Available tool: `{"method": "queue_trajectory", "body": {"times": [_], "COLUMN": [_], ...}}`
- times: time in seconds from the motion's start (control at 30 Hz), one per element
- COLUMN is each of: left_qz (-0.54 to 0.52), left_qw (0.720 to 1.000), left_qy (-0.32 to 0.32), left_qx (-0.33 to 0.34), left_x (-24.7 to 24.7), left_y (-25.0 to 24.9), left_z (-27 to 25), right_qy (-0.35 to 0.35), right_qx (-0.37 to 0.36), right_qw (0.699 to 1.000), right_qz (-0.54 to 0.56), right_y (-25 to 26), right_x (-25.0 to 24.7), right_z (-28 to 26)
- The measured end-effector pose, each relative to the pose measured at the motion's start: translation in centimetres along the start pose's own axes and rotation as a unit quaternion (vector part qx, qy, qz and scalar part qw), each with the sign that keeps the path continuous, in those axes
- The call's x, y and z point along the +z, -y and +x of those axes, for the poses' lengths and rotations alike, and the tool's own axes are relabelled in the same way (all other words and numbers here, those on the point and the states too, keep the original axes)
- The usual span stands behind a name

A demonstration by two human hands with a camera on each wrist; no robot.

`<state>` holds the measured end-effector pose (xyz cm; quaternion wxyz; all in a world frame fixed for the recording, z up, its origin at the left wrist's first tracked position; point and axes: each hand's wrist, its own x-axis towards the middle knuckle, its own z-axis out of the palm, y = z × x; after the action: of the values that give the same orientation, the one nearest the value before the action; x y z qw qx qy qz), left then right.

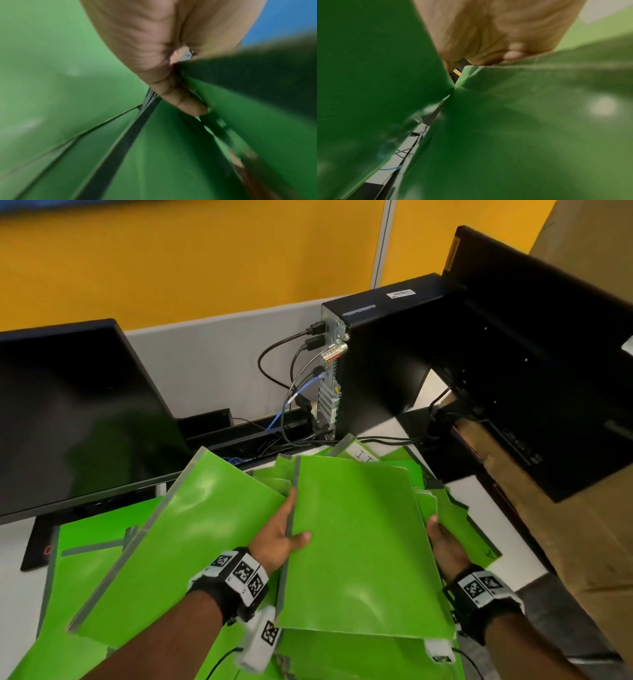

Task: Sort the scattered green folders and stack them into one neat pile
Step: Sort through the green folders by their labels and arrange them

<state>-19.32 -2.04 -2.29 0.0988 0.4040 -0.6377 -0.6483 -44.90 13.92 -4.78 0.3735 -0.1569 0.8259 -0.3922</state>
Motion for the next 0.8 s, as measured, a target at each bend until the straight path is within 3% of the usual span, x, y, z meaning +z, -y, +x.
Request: {"method": "queue_trajectory", "body": {"times": [0.13, 0.3, 0.5, 0.63, 0.8], "left_qz": [0.072, 0.043, 0.04, 0.128, 0.223], "left_qw": [0.996, 0.999, 0.998, 0.989, 0.961], "left_qy": [0.061, 0.027, 0.042, -0.037, -0.146], "left_qx": [-0.004, 0.004, -0.002, -0.058, -0.069], "left_x": [-0.6, -2.9, -4.2, -2.5, 2.2], "left_y": [0.6, 1.4, 0.9, 1.6, 3.5], "left_z": [-0.3, -1.8, -1.7, -0.2, -0.5], "right_qy": [0.024, 0.035, 0.053, 0.047, -0.039], "right_qx": [0.012, 0.031, 0.069, 0.049, -0.029], "right_qw": [1.0, 0.999, 0.996, 0.998, 0.999], "right_qz": [0.014, 0.017, 0.014, 0.014, 0.001], "right_y": [0.5, 0.4, 0.0, -0.5, -0.8], "right_x": [-0.3, -0.2, -0.2, 0.1, 1.4], "right_z": [-0.3, -0.5, 0.1, 0.8, 1.8]}}
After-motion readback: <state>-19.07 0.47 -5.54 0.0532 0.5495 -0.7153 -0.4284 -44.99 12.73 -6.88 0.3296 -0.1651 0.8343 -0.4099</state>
